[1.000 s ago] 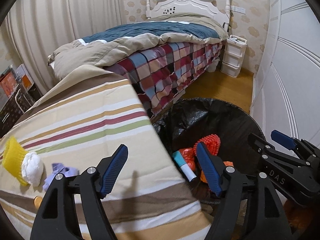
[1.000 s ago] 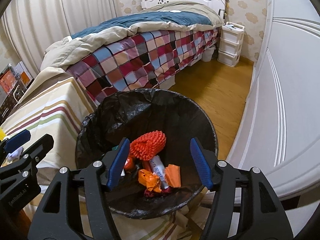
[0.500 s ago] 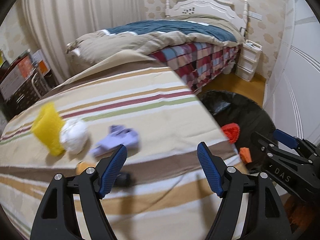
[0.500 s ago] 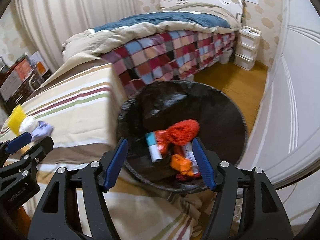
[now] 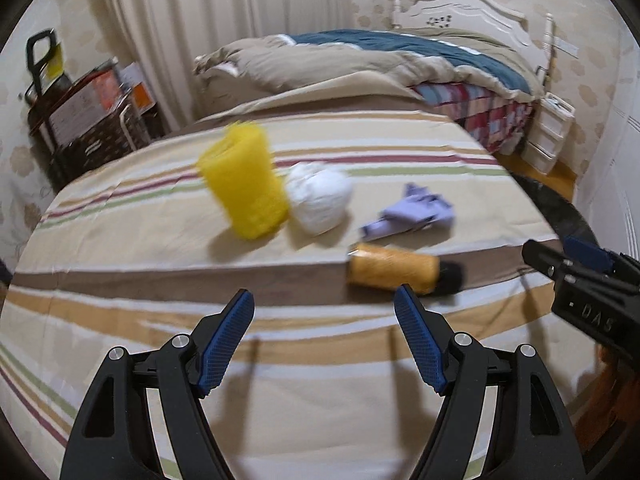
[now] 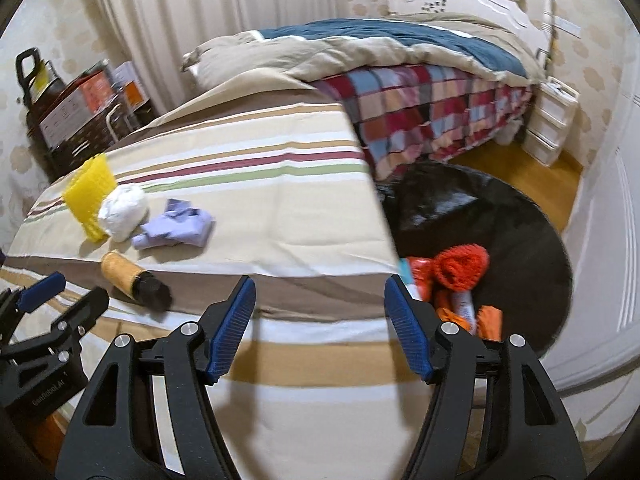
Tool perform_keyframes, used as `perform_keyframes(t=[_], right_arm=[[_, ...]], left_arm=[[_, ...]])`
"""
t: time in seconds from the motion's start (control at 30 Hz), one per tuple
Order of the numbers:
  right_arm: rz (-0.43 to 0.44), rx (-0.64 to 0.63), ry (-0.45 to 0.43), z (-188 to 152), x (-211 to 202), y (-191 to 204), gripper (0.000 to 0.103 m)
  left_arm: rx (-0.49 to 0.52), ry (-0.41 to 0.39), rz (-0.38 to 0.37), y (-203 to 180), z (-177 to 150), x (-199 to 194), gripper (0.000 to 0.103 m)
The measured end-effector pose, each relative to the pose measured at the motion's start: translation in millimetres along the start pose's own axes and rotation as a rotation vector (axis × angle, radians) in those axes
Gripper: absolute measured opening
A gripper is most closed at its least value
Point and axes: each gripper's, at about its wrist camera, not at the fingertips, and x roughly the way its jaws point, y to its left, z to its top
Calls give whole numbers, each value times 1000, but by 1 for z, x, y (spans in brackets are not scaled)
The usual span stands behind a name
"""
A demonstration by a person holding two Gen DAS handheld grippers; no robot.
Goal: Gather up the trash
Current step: 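Move both open tools back over the remaining items on the bed, then close left tool around the gold-and-black bottle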
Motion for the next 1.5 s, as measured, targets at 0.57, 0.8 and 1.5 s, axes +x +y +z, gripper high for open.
perform_keyframes(t=[0.57, 0.8, 1.5], right_arm=[[93, -160, 59, -7, 11, 83, 67], [141, -233, 69, -16, 8, 114, 70], [87, -88, 40, -17, -2, 55, 71]], left_arm=[[-125, 32, 57, 65, -17, -1, 73], [-178, 43, 67, 84, -22, -3, 73], [-217, 19, 22, 58, -16, -18, 76]])
